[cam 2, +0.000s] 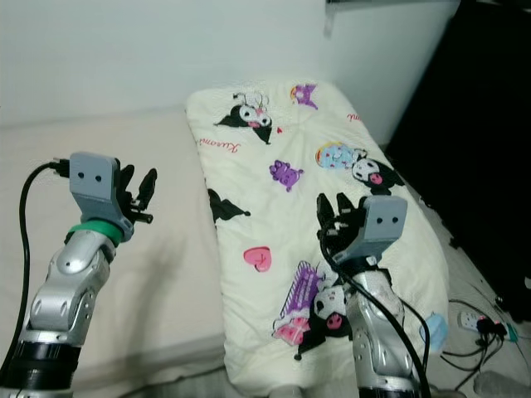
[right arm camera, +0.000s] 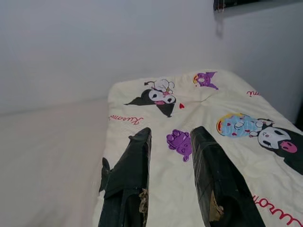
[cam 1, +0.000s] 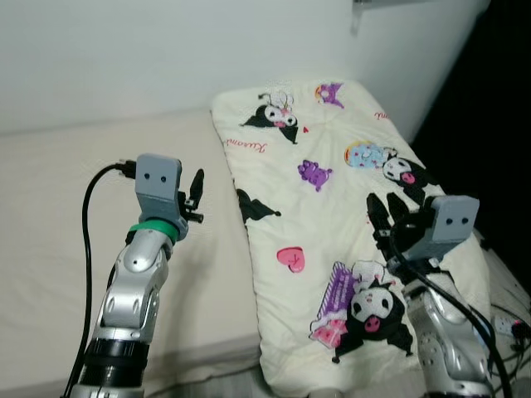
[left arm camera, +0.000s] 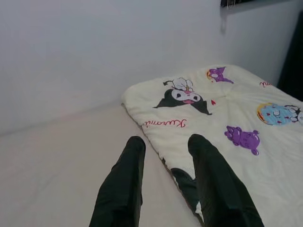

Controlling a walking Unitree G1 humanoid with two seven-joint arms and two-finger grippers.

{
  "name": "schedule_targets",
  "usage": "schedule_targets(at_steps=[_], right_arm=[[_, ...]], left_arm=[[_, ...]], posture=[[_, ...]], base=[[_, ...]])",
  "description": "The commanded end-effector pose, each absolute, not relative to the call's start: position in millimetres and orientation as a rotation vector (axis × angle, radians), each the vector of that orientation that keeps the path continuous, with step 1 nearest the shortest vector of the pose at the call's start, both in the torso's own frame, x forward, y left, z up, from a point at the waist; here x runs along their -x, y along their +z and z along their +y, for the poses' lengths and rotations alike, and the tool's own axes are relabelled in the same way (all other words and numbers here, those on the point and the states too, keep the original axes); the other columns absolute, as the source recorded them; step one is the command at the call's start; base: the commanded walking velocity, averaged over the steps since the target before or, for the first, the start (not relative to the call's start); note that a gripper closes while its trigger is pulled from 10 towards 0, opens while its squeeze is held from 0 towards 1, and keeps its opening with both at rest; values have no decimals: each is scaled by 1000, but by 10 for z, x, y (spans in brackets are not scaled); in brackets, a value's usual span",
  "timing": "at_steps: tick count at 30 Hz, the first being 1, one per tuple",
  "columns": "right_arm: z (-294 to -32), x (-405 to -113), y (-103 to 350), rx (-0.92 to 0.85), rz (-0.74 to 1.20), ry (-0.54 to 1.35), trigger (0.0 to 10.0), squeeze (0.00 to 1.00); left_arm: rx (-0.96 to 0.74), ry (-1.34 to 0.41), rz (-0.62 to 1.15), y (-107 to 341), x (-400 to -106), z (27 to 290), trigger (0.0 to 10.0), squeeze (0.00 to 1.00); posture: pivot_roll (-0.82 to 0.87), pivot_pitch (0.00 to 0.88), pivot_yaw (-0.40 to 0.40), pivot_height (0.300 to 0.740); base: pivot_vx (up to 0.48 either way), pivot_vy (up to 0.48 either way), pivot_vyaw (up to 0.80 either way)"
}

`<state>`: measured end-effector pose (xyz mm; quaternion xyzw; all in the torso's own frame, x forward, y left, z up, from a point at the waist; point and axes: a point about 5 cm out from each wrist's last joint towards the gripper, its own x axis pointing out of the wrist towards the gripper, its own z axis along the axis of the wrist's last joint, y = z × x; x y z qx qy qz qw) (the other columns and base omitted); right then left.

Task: Clean up the room

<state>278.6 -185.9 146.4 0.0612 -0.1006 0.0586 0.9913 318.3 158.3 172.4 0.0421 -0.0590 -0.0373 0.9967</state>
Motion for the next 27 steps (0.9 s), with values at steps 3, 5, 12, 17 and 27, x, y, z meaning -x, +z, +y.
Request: schedule_targets(at_steps=[3,5,12,17,27], right_arm=[[-1828,-2779,1399,-125,-186,118,10000,0],[-1825,-2780,1396,-126,-185,118,10000,0],[-1788,-2787,1384,-133,-185,123,10000,0],[-1743,-2787,1380,-145,-188,136,10000,0],[-1721,-2825,1337,-54,-162,129,10000,0]], left_arm=[[-84,-91,-101,1675,-3166,1580,10000,0],[-90,-99,-102,1674,-3161,1570,10000,0],[-124,-120,-105,1675,-3146,1537,10000,0],[-117,-116,-95,1667,-3146,1546,10000,0],[-109,-101,-92,1657,-3130,1573,10000,0]], posture=[[-156,0,67,689],[-155,0,68,689],[-151,1,71,689],[-149,3,73,689],[-143,6,68,689]], base=[[0,0,0],[0,0,0],[0,0,0],[0,0,0],[0,374,303]])
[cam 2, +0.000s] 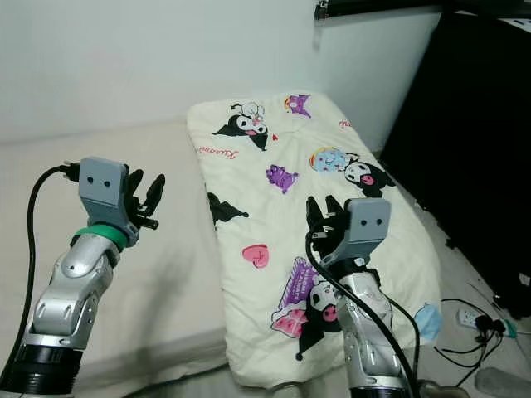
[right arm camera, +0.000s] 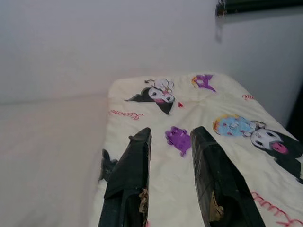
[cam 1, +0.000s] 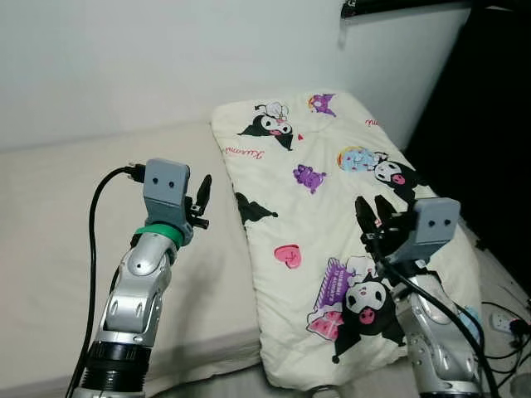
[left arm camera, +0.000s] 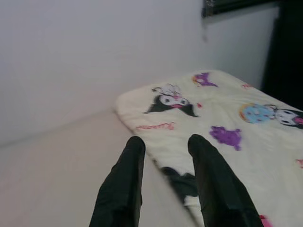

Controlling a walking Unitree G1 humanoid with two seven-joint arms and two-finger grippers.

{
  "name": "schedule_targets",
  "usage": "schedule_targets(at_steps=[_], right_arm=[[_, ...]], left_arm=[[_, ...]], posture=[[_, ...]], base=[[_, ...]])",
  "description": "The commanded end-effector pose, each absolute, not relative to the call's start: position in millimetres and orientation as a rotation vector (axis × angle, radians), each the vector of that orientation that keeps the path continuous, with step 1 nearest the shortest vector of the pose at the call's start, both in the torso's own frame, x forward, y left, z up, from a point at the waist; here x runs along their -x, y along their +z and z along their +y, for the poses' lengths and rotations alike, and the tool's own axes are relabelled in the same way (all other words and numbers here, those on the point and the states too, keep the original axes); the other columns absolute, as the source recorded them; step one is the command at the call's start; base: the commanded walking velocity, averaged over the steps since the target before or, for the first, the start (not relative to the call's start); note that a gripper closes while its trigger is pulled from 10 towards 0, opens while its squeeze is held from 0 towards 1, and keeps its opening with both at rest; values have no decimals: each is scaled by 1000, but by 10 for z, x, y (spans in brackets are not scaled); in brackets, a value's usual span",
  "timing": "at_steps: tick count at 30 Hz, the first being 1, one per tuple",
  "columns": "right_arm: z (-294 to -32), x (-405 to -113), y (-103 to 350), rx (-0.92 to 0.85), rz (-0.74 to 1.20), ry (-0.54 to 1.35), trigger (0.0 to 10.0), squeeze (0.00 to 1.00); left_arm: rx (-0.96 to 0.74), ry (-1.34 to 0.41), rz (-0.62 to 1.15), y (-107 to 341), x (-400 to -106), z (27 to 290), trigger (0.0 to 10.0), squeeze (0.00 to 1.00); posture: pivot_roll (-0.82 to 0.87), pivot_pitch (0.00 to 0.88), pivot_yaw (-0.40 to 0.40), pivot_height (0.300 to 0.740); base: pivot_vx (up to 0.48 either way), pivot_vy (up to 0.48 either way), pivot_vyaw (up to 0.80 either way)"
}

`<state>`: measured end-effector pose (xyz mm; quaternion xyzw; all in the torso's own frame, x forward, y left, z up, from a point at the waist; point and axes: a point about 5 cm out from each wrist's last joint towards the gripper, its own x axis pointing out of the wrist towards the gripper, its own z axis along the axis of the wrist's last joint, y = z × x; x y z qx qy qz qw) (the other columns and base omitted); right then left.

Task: Clean up the room

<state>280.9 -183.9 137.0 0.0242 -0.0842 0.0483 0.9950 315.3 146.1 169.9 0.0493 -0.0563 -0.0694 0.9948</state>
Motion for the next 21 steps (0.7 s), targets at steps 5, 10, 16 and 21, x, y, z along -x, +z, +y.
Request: schedule_targets(at_steps=[5,10,16,21], right_arm=[[-1719,-2837,1342,-65,-167,132,10000,0],[-1709,-2846,1373,-119,-185,142,10000,0],[-1699,-2846,1376,-119,-187,149,10000,0],[-1701,-2845,1371,-123,-188,146,10000,0]], left_arm=[[-109,-96,-93,1656,-3122,1577,10000,0],[-108,-88,-95,1658,-3122,1589,10000,0],[-108,-87,-100,1660,-3115,1587,10000,0],[-113,-91,-104,1663,-3108,1582,10000,0]], posture=[[-141,6,66,689],[-139,7,64,689],[-138,9,62,689],[-139,11,62,689]], base=[[0,412,645],[0,409,0],[0,161,0],[0,0,0]])
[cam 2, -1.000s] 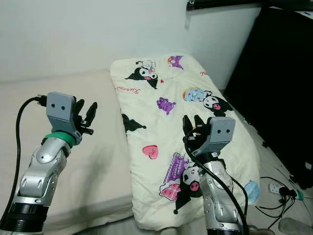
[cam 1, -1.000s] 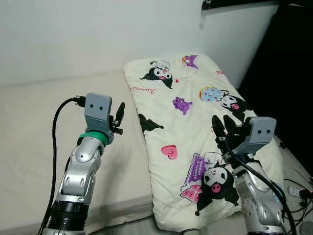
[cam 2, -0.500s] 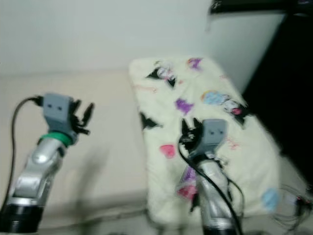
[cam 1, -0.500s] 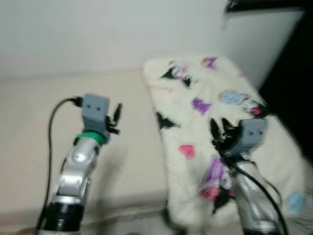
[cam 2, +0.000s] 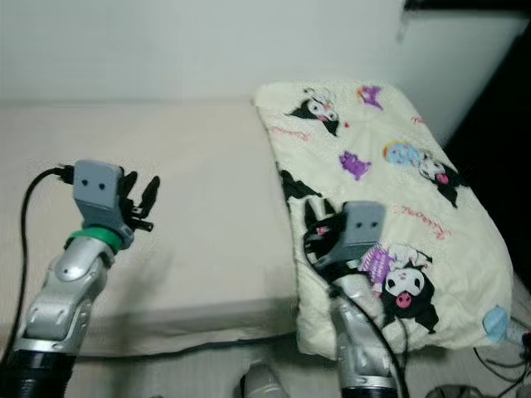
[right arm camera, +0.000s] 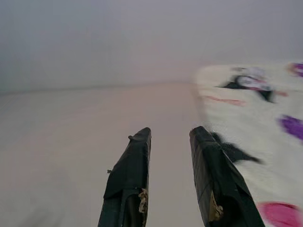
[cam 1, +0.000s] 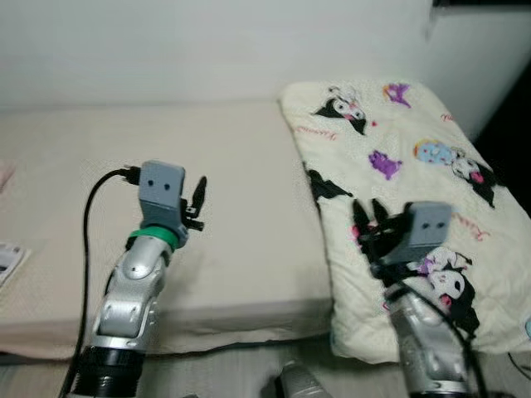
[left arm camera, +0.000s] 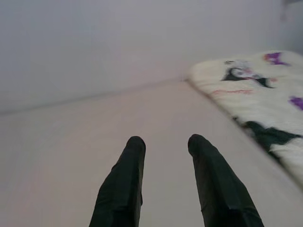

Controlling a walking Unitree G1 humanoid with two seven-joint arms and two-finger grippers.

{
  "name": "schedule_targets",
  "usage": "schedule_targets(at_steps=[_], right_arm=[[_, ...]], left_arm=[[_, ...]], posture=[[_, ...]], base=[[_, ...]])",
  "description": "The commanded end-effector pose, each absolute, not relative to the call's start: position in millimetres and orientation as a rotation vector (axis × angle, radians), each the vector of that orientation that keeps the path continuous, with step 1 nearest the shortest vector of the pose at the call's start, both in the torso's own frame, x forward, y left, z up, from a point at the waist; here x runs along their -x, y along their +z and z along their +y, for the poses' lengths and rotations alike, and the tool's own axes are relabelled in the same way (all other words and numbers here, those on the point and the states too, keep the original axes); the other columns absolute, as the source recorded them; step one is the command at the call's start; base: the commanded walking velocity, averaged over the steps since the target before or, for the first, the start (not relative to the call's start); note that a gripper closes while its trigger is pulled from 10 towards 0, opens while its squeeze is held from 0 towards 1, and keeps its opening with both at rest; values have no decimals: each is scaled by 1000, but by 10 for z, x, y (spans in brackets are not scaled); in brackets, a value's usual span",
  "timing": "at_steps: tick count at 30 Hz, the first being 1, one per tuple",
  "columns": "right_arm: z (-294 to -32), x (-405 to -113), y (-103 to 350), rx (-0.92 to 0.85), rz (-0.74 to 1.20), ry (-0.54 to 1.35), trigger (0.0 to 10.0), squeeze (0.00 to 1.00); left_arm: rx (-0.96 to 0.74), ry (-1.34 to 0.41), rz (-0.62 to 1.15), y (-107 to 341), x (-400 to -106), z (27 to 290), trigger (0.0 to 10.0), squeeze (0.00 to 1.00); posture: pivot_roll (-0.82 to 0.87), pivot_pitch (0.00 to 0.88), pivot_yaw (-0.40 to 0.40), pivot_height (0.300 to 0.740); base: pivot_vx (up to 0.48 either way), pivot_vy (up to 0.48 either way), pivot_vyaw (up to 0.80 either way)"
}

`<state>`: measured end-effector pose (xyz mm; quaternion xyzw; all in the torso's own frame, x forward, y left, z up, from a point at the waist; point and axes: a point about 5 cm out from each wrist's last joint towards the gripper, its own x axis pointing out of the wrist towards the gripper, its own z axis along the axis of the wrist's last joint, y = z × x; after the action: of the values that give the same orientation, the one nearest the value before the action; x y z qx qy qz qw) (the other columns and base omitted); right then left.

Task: Clean up the room

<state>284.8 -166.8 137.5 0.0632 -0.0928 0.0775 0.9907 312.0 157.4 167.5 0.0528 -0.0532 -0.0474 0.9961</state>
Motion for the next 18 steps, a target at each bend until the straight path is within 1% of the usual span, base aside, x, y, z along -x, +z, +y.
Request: schedule_targets(at_steps=[1,18], right_arm=[[-1701,-2845,1371,-123,-188,146,10000,0],[-1709,-2850,1349,-136,-182,146,10000,0]], left_arm=[[-113,-91,-104,1663,-3108,1582,10000,0],[-103,-115,-113,1663,-3095,1540,10000,0]], posture=[[-139,11,62,689],[-140,2,64,689]], base=[[0,0,0],[0,0,0]])
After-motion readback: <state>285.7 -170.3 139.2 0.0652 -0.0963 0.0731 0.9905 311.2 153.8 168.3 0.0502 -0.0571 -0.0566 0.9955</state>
